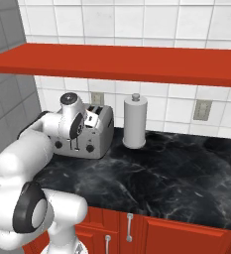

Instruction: Start the toaster. Once the lever pops up, take the bread to the plate on the dining counter.

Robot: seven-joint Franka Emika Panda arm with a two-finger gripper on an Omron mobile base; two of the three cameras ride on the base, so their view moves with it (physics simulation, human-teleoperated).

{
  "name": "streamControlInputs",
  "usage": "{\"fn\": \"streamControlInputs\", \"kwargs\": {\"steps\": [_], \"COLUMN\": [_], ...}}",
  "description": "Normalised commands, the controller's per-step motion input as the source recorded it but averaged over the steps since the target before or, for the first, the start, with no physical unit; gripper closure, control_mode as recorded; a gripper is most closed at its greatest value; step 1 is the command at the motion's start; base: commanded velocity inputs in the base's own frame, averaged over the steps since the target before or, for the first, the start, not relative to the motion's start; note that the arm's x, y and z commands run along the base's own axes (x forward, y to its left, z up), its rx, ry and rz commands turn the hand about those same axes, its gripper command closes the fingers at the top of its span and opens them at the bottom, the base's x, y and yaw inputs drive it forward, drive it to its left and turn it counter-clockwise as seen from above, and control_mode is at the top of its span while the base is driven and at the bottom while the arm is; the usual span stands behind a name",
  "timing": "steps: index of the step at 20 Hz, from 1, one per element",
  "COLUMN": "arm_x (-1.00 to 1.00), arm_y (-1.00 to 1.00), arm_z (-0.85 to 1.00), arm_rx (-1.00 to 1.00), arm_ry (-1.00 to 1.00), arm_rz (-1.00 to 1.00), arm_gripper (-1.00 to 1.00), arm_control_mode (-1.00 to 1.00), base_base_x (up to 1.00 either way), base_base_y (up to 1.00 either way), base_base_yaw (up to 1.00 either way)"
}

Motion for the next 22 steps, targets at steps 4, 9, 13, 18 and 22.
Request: {"fn": "streamControlInputs", "kwargs": {"steps": [4, 9, 13, 18, 22], "arm_x": [0.0, 0.0, 0.0, 0.0, 0.0], "arm_y": [0.01, 0.12, 0.16, 0.12, 0.07], "arm_z": [0.23, 0.23, 0.15, 0.17, 0.15], "arm_rx": [0.0, 0.0, 0.0, 0.0, 0.0], "arm_ry": [-0.05, -0.08, -0.08, -0.06, -0.02], "arm_rz": [0.0, 0.0, 0.0, 0.01, 0.0], "arm_gripper": [-1.0, -1.0, -1.0, -1.0, -1.0], "arm_control_mode": [-1.0, -1.0, -1.0, -1.0, -1.0], "base_base_x": [0.0, 0.0, 0.0, 0.0, 0.0], "base_base_y": [0.0, 0.0, 0.0, 0.0, 0.0], "base_base_yaw": [0.0, 0.0, 0.0, 0.0, 0.0]}}
